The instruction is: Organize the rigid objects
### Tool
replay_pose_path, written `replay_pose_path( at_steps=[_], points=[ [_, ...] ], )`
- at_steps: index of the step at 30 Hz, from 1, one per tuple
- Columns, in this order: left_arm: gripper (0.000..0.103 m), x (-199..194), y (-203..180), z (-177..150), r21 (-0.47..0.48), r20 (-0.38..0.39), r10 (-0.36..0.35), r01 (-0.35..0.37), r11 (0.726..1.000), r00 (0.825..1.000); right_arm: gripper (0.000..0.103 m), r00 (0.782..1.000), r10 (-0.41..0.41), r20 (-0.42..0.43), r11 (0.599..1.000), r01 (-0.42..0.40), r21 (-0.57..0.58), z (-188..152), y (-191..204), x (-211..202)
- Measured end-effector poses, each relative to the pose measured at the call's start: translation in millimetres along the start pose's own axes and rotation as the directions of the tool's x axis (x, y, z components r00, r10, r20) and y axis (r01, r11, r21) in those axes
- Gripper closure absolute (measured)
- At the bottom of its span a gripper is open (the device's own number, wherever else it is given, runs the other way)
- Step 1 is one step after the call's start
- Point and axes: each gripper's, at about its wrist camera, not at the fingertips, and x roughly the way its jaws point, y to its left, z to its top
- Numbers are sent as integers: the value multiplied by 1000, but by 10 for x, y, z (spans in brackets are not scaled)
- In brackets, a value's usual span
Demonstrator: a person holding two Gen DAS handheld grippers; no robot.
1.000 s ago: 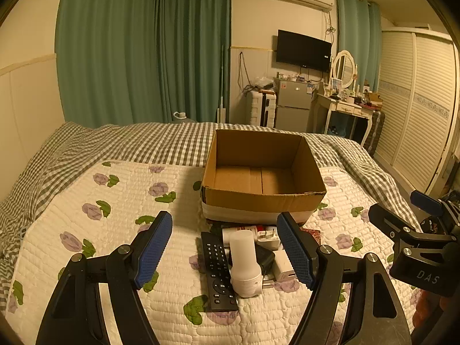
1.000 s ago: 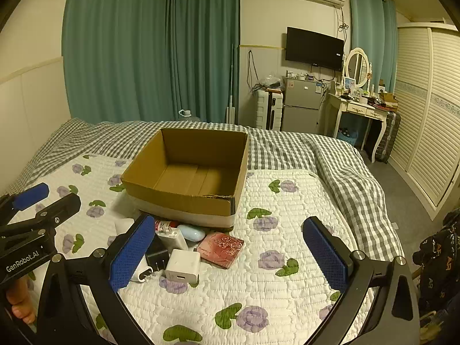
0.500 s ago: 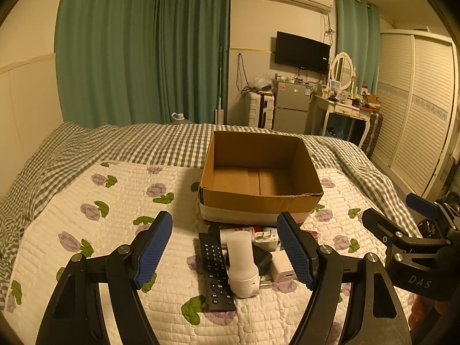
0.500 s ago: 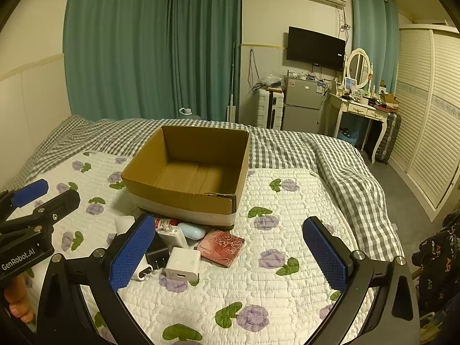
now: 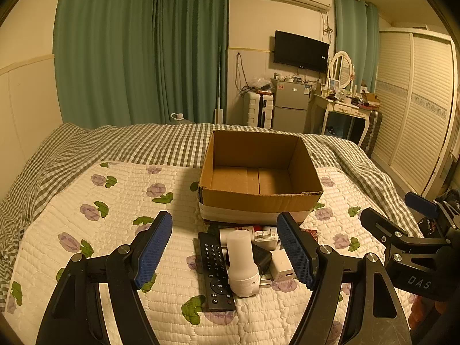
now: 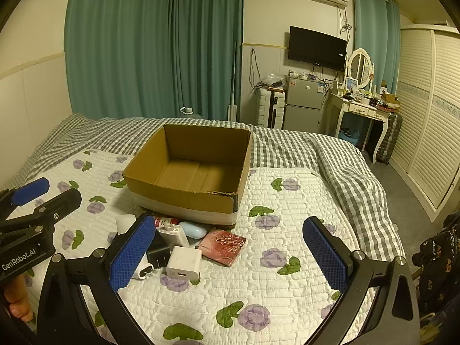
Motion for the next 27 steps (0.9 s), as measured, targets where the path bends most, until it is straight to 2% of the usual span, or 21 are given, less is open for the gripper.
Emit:
replay_pose_path(
  at_steps=[27],
  points=[
    [25,17,-10,-8,5,-5,7,-7,1000,1000,0,1000,5,-1,1000,-5,3,9,13,-4]
  ],
)
